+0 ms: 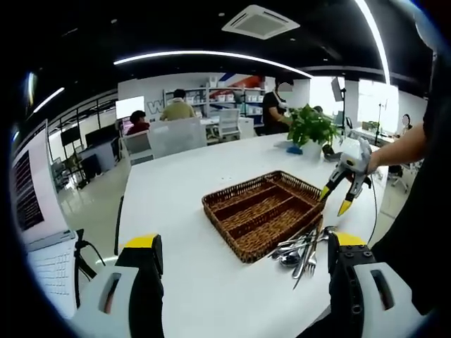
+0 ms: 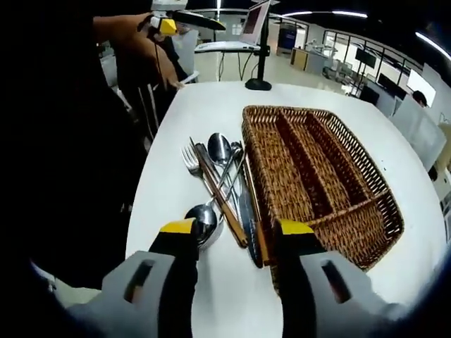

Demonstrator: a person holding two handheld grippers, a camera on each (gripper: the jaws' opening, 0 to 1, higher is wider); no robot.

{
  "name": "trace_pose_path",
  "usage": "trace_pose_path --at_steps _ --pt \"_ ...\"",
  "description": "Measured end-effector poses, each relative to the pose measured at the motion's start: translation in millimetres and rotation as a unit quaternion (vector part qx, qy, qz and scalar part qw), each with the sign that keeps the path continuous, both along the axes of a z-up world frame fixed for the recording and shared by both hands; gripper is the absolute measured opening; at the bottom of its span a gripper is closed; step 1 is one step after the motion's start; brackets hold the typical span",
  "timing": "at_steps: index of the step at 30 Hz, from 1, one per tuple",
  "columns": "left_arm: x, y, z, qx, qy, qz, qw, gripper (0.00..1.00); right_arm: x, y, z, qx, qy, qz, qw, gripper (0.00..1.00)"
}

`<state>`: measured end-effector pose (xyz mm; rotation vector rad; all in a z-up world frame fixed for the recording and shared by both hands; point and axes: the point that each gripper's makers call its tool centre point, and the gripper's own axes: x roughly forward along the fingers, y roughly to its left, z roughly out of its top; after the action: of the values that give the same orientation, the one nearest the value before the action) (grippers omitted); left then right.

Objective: Arrange the knives, forks, and spoons in their matching storage slots by inserting each utensil handle-first until every utensil is classified and aligned in the correct compartment

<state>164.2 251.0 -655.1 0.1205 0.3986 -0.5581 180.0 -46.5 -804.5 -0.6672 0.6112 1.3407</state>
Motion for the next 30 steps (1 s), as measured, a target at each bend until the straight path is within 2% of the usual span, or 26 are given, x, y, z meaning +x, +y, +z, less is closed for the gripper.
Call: trace_pose_path --at_steps 9,17,23,30 --pt "2.3 2 1.4 0.003 0.0 -0.001 1.0 1.0 4 -3 -14.9 -0.031 -0.016 0.023 0.9991 0.38" --pt "4.5 5 7.7 0.007 -0.005 0.0 1.0 1.0 5 2 -18.7 -0.041 -0.02 0.044 0.998 0.36" --pt "2.2 5 0.0 0.009 0.004 0.002 0.9999 1.0 3 3 -20.6 -0.053 -0.026 0.064 0.9962 0.34" --pt "0.2 2 -0.5 0.009 0.005 0.002 0.9999 1.0 3 7 -29.4 -0.067 -0.033 0.09 0.9931 0.29"
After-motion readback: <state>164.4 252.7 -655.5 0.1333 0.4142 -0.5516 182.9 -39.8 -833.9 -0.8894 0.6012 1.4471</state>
